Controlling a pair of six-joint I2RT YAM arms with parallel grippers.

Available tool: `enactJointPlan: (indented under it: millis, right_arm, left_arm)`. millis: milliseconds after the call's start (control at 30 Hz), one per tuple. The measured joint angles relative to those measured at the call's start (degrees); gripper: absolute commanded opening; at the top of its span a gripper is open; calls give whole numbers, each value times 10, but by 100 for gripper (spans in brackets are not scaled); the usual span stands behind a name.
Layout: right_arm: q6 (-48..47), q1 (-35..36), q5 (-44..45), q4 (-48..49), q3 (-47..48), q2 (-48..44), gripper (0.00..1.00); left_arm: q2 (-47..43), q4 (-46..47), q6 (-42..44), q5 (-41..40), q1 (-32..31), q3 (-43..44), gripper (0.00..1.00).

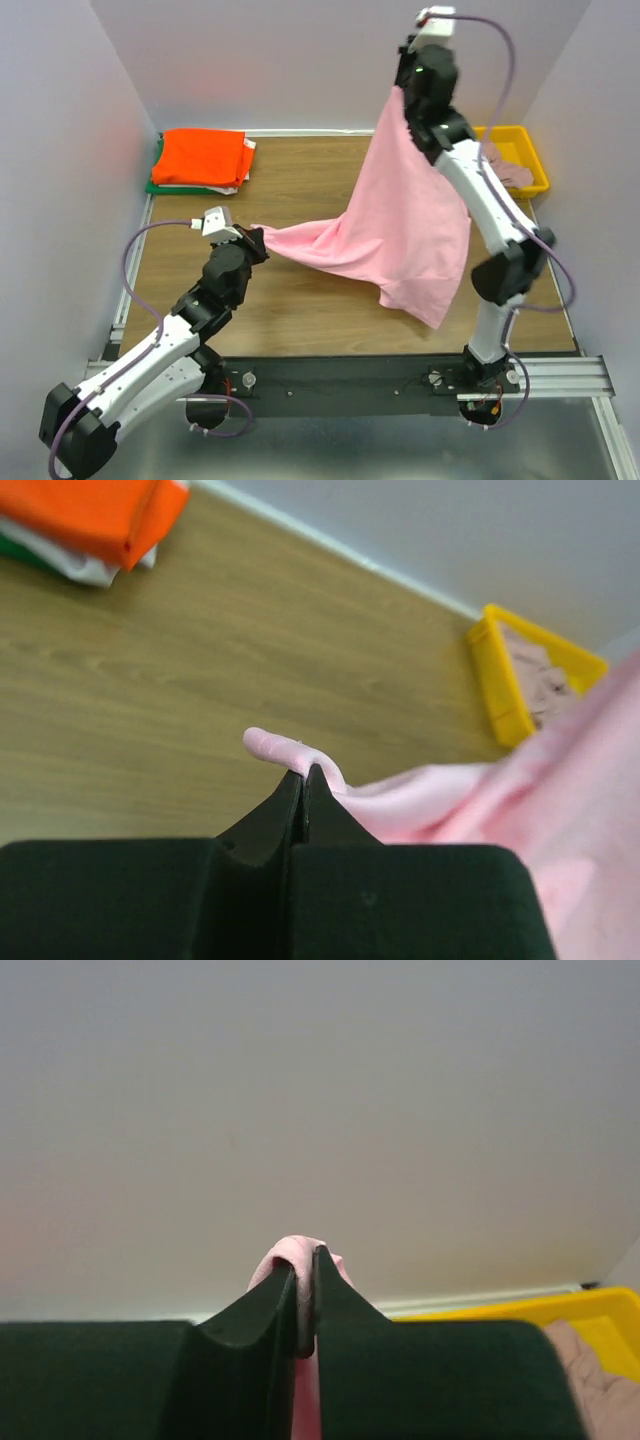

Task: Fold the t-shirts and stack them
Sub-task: Flatten the tshirt out

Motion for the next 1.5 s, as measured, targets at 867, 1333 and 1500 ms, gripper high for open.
enactJointPlan:
  millis: [867,1333,1500]
  right_arm:
    - [293,0,-219,-219,-650,-223,63]
    - [383,65,-300,-294,-773,-281,55]
    - [411,82,-312,-304,-800,-300,54]
  left_arm:
    - [133,57,-28,21,89,-63,45]
    - [-9,-13,-17,24,134,-67,50]
    - [-3,-16,-16,35,134,-67,50]
